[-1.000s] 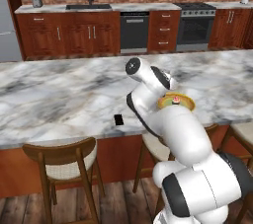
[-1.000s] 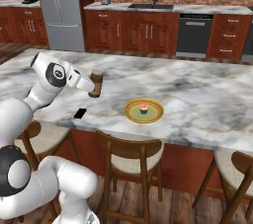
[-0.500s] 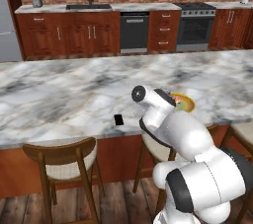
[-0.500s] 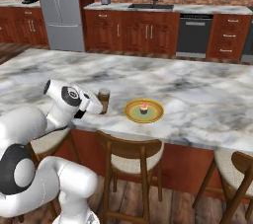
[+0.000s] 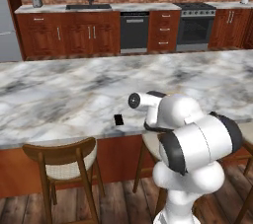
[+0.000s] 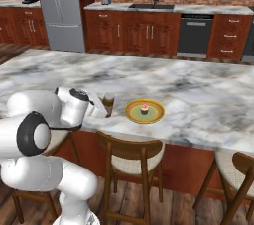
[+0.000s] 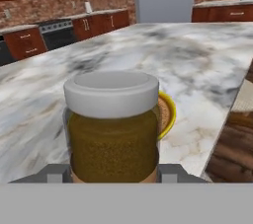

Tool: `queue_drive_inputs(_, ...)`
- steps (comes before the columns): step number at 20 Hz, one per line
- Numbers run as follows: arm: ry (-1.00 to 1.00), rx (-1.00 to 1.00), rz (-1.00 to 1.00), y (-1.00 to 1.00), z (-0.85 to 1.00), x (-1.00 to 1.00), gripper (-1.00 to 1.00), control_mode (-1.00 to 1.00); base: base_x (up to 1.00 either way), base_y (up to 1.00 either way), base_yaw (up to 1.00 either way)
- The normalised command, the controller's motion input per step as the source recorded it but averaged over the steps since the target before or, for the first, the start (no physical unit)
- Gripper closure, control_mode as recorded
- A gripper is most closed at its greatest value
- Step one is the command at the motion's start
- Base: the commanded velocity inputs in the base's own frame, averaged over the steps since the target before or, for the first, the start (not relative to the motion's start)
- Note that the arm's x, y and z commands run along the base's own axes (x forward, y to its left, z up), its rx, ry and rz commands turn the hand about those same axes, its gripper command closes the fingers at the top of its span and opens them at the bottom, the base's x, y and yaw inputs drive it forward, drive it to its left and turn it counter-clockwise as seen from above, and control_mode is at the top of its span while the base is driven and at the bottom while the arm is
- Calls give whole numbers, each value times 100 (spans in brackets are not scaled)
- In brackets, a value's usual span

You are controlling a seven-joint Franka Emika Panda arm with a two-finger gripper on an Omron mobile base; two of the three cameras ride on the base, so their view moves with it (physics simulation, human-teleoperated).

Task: Take the cinnamon bottle from the cabinet and place it on the dining table, next to the plate with the cupcake. Then take the chocolate from the dining counter and place it on the cupcake plate.

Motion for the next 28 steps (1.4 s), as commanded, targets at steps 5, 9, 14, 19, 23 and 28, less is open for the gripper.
queue_drive_inputs(5, 0, 0, -21, 17, -27, 51, 100, -100, 0, 0, 0)
queue_drive_inputs(9, 0, 0, -23, 3, -19, 40, 100, -100, 0, 0, 0)
queue_drive_inputs(14, 0, -1, -21, 17, -10, 11, -100, -100, 0, 0, 0)
queue_drive_inputs(19, -6, -1, -17, 26, 10, -38, -100, -100, 0, 0, 0)
queue_drive_inputs(23, -5, 0, -14, 4, 84, -33, -100, -100, 0, 0, 0)
queue_drive_inputs(28, -4, 0, -11, 16, 77, -22, -100, -100, 0, 0, 0)
